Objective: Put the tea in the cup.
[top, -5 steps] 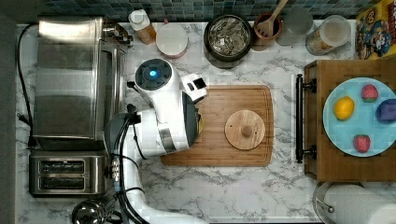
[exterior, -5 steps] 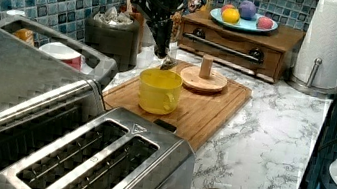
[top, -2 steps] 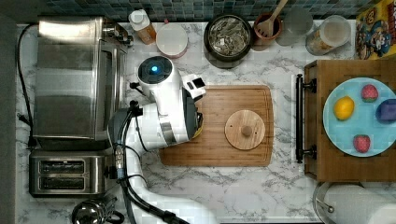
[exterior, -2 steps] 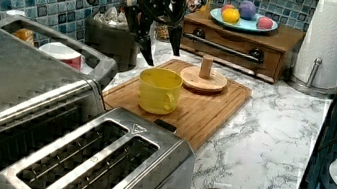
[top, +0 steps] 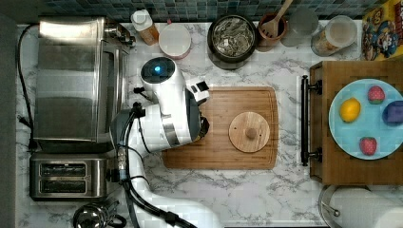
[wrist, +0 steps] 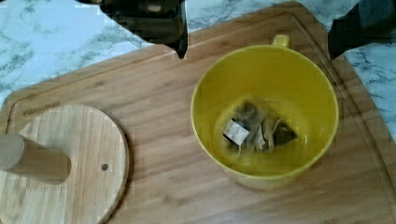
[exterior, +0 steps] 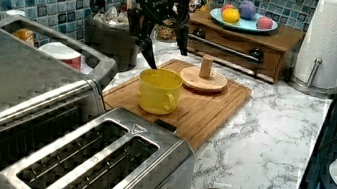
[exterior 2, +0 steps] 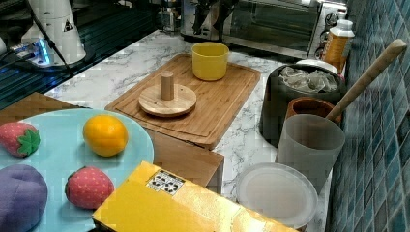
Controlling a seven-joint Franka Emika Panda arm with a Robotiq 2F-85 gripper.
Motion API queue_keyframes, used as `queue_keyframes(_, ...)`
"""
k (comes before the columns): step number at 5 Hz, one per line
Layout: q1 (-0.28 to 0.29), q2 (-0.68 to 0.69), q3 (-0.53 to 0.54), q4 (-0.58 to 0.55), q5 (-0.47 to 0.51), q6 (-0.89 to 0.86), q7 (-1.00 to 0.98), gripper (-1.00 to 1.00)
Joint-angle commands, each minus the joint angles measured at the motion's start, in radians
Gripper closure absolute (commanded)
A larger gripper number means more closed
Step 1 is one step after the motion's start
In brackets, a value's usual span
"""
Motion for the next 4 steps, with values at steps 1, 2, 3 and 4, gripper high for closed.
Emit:
queue_keyframes(1,-0.007,-0.022,0.028,0.112,0.011,0.007,-0.022,-1.00)
queue_keyframes(2,0.006,-0.023,0.014,0.112,0.014,0.007,-0.024,-1.00)
queue_keyframes(3,-0.012,-0.022,0.033,0.112,0.010,0.007,-0.021,-1.00)
queue_keyframes(4,-0.010,-0.022,0.031,0.112,0.011,0.007,-0.021,-1.00)
